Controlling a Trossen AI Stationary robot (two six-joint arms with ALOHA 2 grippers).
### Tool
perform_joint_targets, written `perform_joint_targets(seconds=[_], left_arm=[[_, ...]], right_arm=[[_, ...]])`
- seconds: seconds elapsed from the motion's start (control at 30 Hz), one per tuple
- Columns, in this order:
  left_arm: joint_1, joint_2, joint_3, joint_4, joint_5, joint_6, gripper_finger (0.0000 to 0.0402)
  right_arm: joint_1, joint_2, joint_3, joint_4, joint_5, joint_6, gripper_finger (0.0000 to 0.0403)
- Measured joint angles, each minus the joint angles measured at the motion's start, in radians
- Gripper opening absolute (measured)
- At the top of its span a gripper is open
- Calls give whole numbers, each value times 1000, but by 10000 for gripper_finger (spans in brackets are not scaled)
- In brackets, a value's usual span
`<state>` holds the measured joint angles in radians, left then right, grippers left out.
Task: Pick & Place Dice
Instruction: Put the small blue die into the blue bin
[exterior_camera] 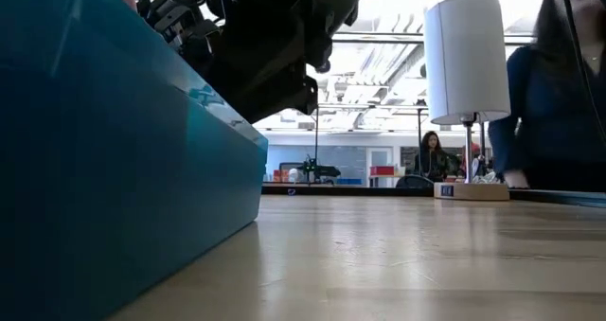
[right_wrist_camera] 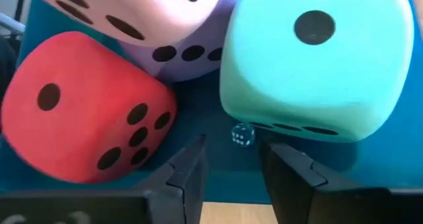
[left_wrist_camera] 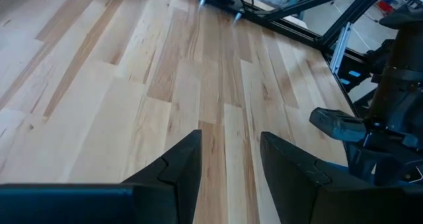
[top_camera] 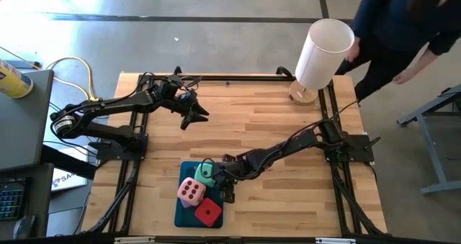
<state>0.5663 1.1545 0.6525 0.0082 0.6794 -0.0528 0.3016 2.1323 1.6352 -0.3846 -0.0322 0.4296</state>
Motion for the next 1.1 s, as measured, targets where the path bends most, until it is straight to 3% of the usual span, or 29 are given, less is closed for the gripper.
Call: perform_joint_targets(seconds=[0.43, 0.57, 0.8, 1.1], left_arm=[[0, 0, 0, 0, 0, 0, 147], [0, 0, 0, -3, 21, -93, 147], [0, 0, 1, 7, 27, -104, 147], [0, -1, 15, 8, 79, -160, 147]], right_arm=[[29, -2, 0, -1, 197, 21, 246], [40, -8, 0, -2, 210, -18, 270], [52, -38, 0, -45, 260, -11, 278], [110, -91, 1, -168, 479, 41, 277]])
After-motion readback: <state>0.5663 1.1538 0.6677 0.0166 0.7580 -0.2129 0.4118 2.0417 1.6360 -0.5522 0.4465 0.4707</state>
